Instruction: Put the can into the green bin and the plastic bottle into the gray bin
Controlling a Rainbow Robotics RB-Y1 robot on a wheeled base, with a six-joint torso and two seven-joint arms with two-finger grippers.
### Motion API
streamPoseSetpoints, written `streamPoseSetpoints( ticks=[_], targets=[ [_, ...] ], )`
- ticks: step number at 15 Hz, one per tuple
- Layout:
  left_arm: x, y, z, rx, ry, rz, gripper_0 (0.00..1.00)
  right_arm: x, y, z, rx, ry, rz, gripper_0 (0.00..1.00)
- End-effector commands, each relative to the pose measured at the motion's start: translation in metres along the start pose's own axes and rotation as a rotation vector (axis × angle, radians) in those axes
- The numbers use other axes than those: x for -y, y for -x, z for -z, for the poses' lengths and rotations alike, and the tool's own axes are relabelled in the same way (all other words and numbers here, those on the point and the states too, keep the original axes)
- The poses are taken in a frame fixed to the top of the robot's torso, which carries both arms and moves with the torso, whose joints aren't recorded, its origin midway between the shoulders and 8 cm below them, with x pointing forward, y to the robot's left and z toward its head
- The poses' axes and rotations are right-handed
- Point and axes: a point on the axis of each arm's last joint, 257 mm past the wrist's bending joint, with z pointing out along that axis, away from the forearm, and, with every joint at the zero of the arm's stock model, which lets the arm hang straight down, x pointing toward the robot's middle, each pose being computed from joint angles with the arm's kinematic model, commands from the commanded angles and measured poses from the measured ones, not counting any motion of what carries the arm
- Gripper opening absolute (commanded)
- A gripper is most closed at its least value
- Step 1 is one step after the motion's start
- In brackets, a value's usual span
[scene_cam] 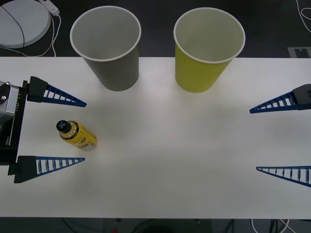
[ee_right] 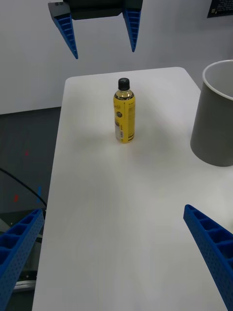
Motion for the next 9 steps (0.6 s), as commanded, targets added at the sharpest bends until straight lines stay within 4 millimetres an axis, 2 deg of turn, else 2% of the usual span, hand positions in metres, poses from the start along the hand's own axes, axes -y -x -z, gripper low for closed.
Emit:
streamPoseSetpoints(
  ticks=[1, 3, 4, 9],
  targets=[
    [0.0, 0.0, 0.0, 0.0, 0.0, 0.0, 1.0, 0.0, 0.0, 0.0, 0.0, 0.0, 0.0, 1.0],
    [0.0, 0.0, 0.0, 0.0, 0.0, 0.0, 1.0, 0.0, 0.0, 0.0, 0.0, 0.0, 0.0, 1.0],
    [0.001, -0.01, -0.001, 0.0, 0.003, 0.04, 1.0, 0.0, 0.0, 0.0, 0.0, 0.0, 0.0, 1.0],
    [-0.012, -0.017, 0.009, 0.001, 0.024, 0.062, 1.0, 0.0, 0.0, 0.0, 0.0, 0.0, 0.0, 1.0]
  ],
)
